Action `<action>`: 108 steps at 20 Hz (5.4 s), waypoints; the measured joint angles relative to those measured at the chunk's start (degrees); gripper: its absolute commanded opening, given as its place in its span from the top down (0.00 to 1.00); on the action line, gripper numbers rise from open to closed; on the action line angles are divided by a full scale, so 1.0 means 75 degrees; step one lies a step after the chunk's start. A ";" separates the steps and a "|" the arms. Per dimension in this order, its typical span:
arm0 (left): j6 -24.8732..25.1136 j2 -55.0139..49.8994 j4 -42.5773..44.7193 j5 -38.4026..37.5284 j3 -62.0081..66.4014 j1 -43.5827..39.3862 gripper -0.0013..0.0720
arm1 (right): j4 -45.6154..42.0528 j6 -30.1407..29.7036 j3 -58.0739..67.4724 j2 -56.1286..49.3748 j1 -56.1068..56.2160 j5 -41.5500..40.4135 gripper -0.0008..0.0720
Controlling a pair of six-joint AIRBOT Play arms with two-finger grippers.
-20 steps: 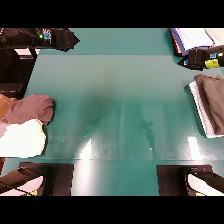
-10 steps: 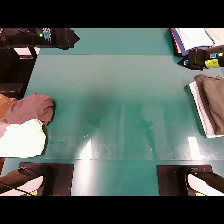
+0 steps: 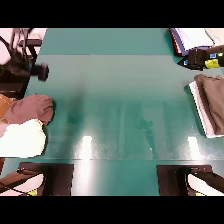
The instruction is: Fold the shirts.
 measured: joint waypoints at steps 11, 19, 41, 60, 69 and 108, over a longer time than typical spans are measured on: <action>-0.0621 0.0012 0.0312 0.1166 -0.3322 0.1483 0.94 | -0.0003 0.0000 0.0000 0.0000 0.0000 -0.0128 0.97; 0.0114 0.1014 -0.0825 0.0318 -0.0233 0.0912 0.95 | 0.0000 0.0003 0.0577 0.0233 0.0003 -0.0545 0.97; 0.0676 -0.1649 -0.2591 0.0437 0.2623 -0.3086 0.26 | -0.0009 0.0003 0.2168 0.0670 -0.1186 -0.0440 0.97; 0.0994 -0.2795 -0.7064 0.2530 -0.1871 -0.1107 0.85 | 0.0061 0.0006 -0.0309 0.1043 -0.0828 -0.0851 0.97; 0.1311 -0.2506 -0.5989 0.2270 -0.1078 -0.0889 0.95 | 0.0009 0.0006 -0.3448 0.0933 -0.0842 0.0096 0.26; 0.1411 0.3488 -0.3491 0.1221 0.3121 -0.0860 0.95 | 0.0143 -0.0650 0.3238 0.1274 -0.2235 0.0839 0.97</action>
